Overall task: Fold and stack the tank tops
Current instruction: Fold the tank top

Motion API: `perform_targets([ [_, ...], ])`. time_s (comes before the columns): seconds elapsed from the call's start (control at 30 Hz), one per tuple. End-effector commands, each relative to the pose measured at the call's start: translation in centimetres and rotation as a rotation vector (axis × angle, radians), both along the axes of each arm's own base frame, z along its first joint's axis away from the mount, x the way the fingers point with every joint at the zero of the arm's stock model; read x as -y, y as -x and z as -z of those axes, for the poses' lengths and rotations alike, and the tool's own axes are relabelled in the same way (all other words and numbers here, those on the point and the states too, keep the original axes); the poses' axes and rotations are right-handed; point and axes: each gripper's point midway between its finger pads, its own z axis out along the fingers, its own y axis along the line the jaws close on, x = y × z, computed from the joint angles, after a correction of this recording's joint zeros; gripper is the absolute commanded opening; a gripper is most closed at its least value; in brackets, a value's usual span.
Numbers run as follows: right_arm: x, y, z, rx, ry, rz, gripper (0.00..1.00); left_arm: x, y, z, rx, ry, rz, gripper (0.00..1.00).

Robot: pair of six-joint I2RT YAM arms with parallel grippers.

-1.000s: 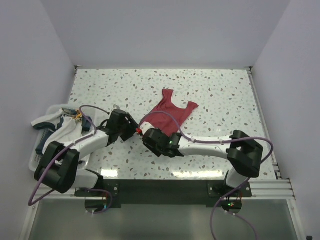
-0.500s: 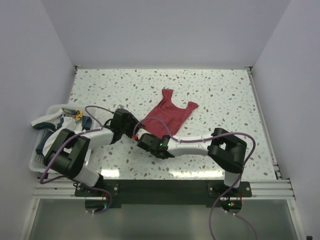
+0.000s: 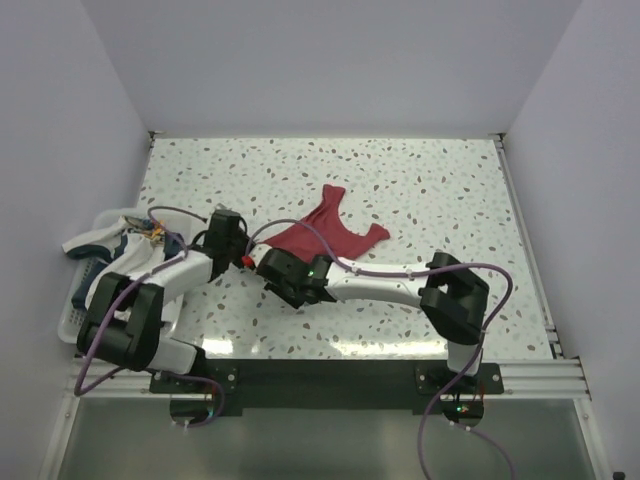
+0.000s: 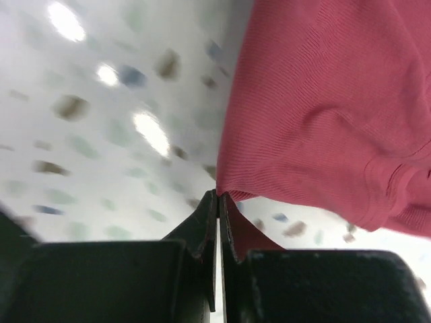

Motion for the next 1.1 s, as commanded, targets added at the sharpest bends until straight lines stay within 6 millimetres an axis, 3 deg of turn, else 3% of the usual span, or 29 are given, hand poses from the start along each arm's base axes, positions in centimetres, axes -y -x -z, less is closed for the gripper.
perform_targets([
  [0.0,-6.2,2.8,-4.3,-0.164,-0.236,-0.077,0.0,-4.4,-0.8,-3.6,0.049,-0.115,-0.07,0.02],
  [0.1,-9.5,4.1,-6.6,-0.256,-0.347,-0.116,0.0,-6.3,-1.1,-6.7,0.101,-0.154,-0.112,0.02],
  [0.2,-11.3,4.7,-9.1,-0.304,-0.421,-0.136,0.0,-6.9,-1.9,-10.2,0.168,-0.171,-0.13,0.01],
  [0.27,-11.5,4.4,-10.0,-0.303,-0.442,-0.125,0.0,-6.6,-2.7,-12.1,0.212,-0.157,-0.123,0.0],
  [0.37,-10.9,3.2,-11.2,-0.322,-0.473,-0.09,0.0,-5.5,-4.1,-13.4,0.24,-0.126,-0.092,0.0],
  [0.47,-8.8,0.8,-11.6,-0.363,-0.527,-0.015,0.0,-3.9,-5.2,-13.5,0.235,-0.092,-0.056,0.0],
  [0.5,-8.0,0.4,-10.7,-0.382,-0.534,0.017,0.0,-3.2,-5.6,-13.1,0.224,-0.09,-0.045,0.0],
  [0.57,-6.0,-0.7,-10.8,-0.411,-0.584,0.052,0.0,-1.4,-6.6,-14.1,0.252,-0.077,-0.023,0.0],
  [0.63,-4.7,-1.3,-11.0,-0.427,-0.615,0.089,0.0,0.9,-7.2,-13.4,0.23,-0.084,0.008,0.0],
  [0.67,-4.0,-1.4,-11.8,-0.42,-0.639,0.096,0.0,1.9,-8.1,-14.6,0.254,-0.076,0.013,0.0],
  [0.73,-1.9,-2.6,-10.5,-0.428,-0.641,0.162,0.0,4.5,-8.7,-13.5,0.224,-0.074,0.046,0.0],
  [0.77,-0.7,-3.5,-10.5,-0.425,-0.656,0.194,0.0,5.7,-9.6,-14.5,0.245,-0.052,0.056,0.0],
  [0.8,0.3,-3.4,-10.1,-0.44,-0.671,0.221,0.0,7.3,-9.7,-13.1,0.216,-0.053,0.085,0.0],
  [0.87,1.8,-3.9,-9.5,-0.437,-0.672,0.268,0.0,9.5,-10.8,-13.9,0.238,-0.029,0.108,0.0],
  [0.9,3.5,-4.4,-8.9,-0.428,-0.67,0.318,0.0,10.6,-11.2,-12.2,0.205,-0.032,0.125,0.0],
  [0.93,4.3,-4.6,-8.5,-0.426,-0.666,0.343,0.0,12.4,-11.6,-12.9,0.223,-0.014,0.153,0.0],
  [0.97,5.5,-5.2,-8.0,-0.42,-0.663,0.382,0.0,13.3,-11.7,-12.5,0.217,-0.009,0.168,0.0],
  [1.0,6.6,-4.9,-6.8,-0.43,-0.642,0.418,0.0,14.2,-12.0,-10.9,0.191,-0.019,0.183,0.0],
  [1.07,9.0,-5.1,-5.5,-0.415,-0.626,0.496,0.0,16.3,-12.3,-10.7,0.195,-0.007,0.214,0.0],
])
